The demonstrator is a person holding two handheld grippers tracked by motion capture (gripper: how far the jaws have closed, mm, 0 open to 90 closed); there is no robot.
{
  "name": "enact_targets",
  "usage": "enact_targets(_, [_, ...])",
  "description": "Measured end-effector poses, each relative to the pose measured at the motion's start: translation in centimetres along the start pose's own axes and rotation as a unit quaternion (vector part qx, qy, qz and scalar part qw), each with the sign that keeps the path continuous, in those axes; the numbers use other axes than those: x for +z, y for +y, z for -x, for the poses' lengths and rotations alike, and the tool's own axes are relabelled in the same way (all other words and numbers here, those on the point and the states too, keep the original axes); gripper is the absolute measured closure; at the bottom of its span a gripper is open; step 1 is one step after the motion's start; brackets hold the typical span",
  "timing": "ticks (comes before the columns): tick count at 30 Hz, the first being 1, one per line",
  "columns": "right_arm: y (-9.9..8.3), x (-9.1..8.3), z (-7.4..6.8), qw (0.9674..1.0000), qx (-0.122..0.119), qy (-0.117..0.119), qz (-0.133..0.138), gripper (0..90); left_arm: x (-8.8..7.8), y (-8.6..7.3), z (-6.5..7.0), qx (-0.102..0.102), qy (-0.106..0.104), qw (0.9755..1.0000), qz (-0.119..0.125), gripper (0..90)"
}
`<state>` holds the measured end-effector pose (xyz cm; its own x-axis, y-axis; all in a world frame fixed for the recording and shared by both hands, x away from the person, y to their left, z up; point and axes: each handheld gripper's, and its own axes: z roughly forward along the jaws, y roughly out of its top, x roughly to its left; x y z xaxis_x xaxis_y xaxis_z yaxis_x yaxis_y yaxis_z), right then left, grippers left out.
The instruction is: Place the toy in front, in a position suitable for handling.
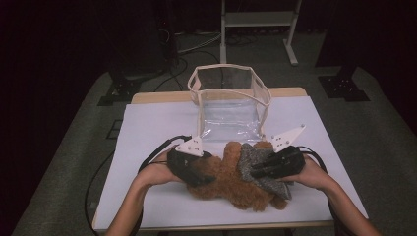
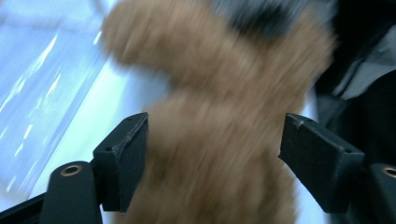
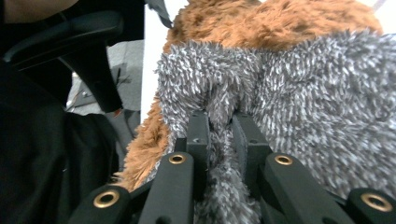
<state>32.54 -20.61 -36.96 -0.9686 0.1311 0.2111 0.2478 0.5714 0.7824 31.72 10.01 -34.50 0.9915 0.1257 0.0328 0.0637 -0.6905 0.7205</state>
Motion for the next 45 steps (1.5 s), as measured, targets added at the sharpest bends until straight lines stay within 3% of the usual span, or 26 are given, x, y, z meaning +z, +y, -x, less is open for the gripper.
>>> enact_targets(2, [0.1, 0.0, -0.4, 1.0000, -0.002, -0.004, -0.005, 77.9, 0.7, 0.0, -0.1, 0.004, 0.003, 0.9996, -0.028, 30.3])
enact_targets(5, [-0.2, -0.3, -0.9, 0.9999, -0.005, 0.000, -0.009, 77.8, 1.2, -0.6, 0.1, 0.003, -0.005, 0.9996, -0.029, 43.9])
enact_targets(8, [0.1, -1.2, -1.1, 0.9997, -0.018, -0.007, -0.013, 77.2, 0.9, -1.0, 0.8, 0.007, -0.009, 0.9996, -0.024, 49.5])
enact_targets(12, [1.3, -3.4, -0.9, 0.9983, -0.030, -0.049, -0.002, 77.3, 0.6, -1.3, 1.5, 0.013, -0.022, 0.9993, -0.029, 49.7])
enact_targets(14, [1.8, -3.6, -0.8, 0.9984, -0.027, -0.050, 0.008, 77.3, 0.5, -1.5, 1.8, 0.014, -0.026, 0.9992, -0.028, 49.2])
enact_targets(18, [2.1, -1.5, -1.4, 0.9985, -0.043, -0.035, -0.002, 77.3, 0.1, -1.9, 2.1, 0.009, -0.037, 0.9991, -0.019, 47.5])
enact_targets(21, [1.7, -0.6, -1.6, 0.9989, -0.043, -0.020, -0.008, 77.3, -0.4, -1.6, 1.6, 0.001, -0.002, 1.0000, 0.007, 41.4])
enact_targets(23, [1.5, -0.5, -1.7, 0.9988, -0.041, -0.026, -0.012, 77.3, -0.3, -1.5, 1.2, -0.005, 0.002, 1.0000, 0.001, 41.0])
enact_targets(25, [1.4, -0.7, -1.7, 0.9988, -0.038, -0.029, -0.010, 77.3, 0.2, -1.7, 1.2, -0.005, -0.006, 0.9999, -0.010, 44.1])
enact_targets(29, [0.9, -1.9, -0.8, 0.9984, -0.033, -0.046, -0.007, 77.3, 0.5, -2.1, 1.3, -0.009, -0.008, 0.9999, -0.007, 46.0])
enact_targets(32, [0.2, -3.3, 0.4, 0.9987, -0.006, -0.051, 0.000, 77.3, 0.6, -2.2, 1.4, -0.007, -0.010, 0.9999, -0.011, 46.0])
enact_targets(36, [-0.3, -4.9, 1.6, 0.9974, 0.012, -0.071, 0.003, 77.3, 0.7, -2.1, 1.6, -0.001, -0.016, 0.9997, -0.017, 46.0])
enact_targets(40, [0.6, -5.6, 2.0, 0.9961, 0.011, -0.088, 0.006, 77.3, 0.6, -2.0, 1.8, 0.006, -0.023, 0.9995, -0.023, 45.9])
enact_targets(45, [2.5, -4.2, 2.1, 0.9970, -0.009, -0.077, 0.000, 77.2, 0.5, -2.2, 2.1, 0.013, -0.036, 0.9990, -0.022, 46.0])
